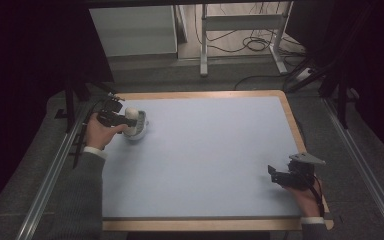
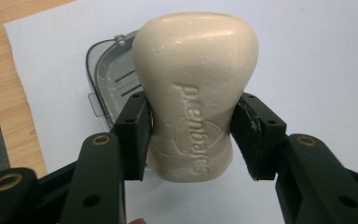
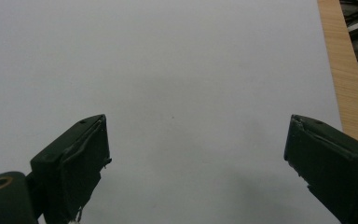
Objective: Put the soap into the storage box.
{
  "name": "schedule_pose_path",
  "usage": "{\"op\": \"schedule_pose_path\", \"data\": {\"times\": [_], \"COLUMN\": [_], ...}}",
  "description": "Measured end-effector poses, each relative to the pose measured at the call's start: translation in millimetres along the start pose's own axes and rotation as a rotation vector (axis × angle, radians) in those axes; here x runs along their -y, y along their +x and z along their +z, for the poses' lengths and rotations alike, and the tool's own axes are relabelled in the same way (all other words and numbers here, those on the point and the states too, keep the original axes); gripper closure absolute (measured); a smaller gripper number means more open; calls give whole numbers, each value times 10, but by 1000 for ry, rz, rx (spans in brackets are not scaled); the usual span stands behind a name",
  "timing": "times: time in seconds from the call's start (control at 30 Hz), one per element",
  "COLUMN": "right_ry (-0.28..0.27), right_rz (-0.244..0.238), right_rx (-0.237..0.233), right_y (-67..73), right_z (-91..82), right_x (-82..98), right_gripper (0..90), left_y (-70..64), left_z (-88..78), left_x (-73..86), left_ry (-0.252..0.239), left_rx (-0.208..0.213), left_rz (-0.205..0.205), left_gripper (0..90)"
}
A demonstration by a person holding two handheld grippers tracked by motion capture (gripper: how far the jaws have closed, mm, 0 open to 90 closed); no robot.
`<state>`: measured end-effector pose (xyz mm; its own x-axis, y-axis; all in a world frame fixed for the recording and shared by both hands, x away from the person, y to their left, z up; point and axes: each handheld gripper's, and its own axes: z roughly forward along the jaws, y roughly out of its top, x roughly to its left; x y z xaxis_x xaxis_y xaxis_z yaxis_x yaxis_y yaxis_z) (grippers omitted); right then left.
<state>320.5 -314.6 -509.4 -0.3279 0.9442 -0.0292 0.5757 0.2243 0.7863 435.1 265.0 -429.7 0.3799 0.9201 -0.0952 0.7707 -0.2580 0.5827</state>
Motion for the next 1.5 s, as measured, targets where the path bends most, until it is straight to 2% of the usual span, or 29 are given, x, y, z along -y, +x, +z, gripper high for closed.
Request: {"op": "schedule_pose_path", "data": {"times": [0.43,0.63,0.93,0.97,1.3,1.37,1.5], "right_ry": [4,9,12,11,10,11,11], "right_rz": [1,1,1,1,1,4,6], "right_rx": [4,3,4,5,4,5,7], "right_y": [-16,-16,-11,-13,-13,-14,-19], "right_z": [9,20,25,23,22,20,19], "right_x": [9,15,18,17,17,16,17], "right_gripper": [64,64,64,64,64,64,64], "left_y": [104,108,34,34,-37,-49,-78], "left_z": [370,528,695,695,601,582,490], "left_x": [-135,-140,-131,-130,-127,-123,-119], "left_ry": [60,83,97,82,44,29,-1], "left_rx": [-24,-35,-44,-35,-5,8,21], "left_rz": [-68,-83,-84,-84,-65,-74,-59], "left_gripper": [499,498,481,486,397,380,360]}}
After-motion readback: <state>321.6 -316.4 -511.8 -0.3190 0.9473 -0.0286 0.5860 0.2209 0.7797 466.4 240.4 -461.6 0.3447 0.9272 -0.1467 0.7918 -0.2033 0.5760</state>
